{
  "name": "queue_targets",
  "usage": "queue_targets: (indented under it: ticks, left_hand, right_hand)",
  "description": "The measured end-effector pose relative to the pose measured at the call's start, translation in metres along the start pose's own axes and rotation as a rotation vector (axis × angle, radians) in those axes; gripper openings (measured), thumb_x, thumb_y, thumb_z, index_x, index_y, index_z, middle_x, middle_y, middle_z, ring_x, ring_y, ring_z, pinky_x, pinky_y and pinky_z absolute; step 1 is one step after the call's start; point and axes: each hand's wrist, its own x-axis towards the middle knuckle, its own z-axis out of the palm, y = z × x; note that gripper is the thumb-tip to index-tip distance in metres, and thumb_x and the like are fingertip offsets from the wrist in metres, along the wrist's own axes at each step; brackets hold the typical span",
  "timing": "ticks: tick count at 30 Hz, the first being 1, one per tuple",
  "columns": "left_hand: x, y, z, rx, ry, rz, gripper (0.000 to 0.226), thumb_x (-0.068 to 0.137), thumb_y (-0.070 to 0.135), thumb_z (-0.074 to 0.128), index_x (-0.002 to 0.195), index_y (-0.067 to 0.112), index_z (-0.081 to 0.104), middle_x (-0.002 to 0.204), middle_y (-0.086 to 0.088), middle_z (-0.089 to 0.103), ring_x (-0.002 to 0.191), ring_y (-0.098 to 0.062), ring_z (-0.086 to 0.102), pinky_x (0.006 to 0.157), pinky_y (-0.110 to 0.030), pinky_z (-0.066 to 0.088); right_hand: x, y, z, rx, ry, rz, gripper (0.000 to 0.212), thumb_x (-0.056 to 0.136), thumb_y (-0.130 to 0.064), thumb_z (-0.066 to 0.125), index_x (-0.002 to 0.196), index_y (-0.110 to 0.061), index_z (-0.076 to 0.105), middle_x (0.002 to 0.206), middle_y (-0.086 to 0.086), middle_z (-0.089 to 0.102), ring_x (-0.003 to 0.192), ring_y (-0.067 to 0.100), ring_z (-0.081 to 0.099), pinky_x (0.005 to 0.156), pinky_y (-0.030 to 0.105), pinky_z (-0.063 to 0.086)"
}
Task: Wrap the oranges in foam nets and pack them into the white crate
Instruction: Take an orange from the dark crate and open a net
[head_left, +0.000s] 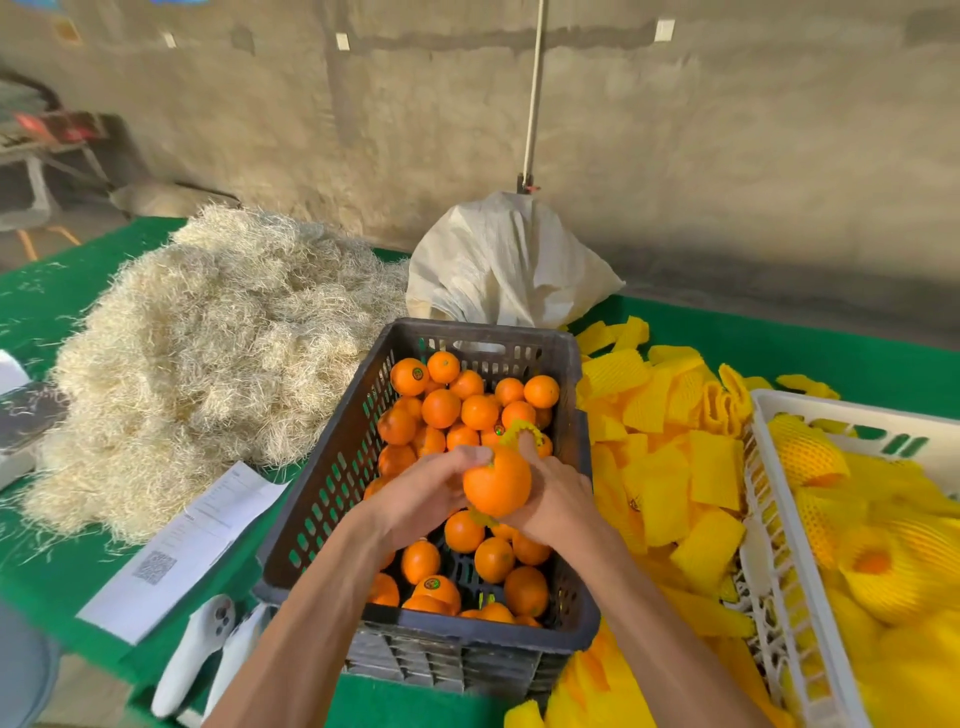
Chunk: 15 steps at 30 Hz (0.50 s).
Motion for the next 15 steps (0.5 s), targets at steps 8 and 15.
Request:
queue_targets:
  ticks: [8,15]
  left_hand:
    - [0.002,0.001,-0.003,-0.063,0.228,-0.007,0.077,0.065,0.055,0.086,0.126,0.013,0.066,0.119,-0.009,0.076,0.11,-0.025,0.074,0.081,-0.034,0.062]
    - [0.018,0.005,0.068,0.762,0.632,0.428,0.052,0.077,0.054,0.081,0.063,0.014,0.051,0.064,-0.001,0.05,0.055,-0.012,0.042,0.05,-0.027,0.031]
  right_hand:
    - [-0.013,0.014,-0.022,0.118,-0.058,-0.006,0.07,0.082,-0.045,0.075,0.138,-0.02,0.041,0.107,0.005,0.062,0.093,0.027,0.065,0.076,0.043,0.057]
    - [-0.037,0.012,-0.037,0.09,0.155,-0.081,0.074,0.096,-0.03,0.061,0.154,-0.026,0.016,0.088,-0.006,0.049,0.069,0.011,0.052,0.048,0.021,0.03]
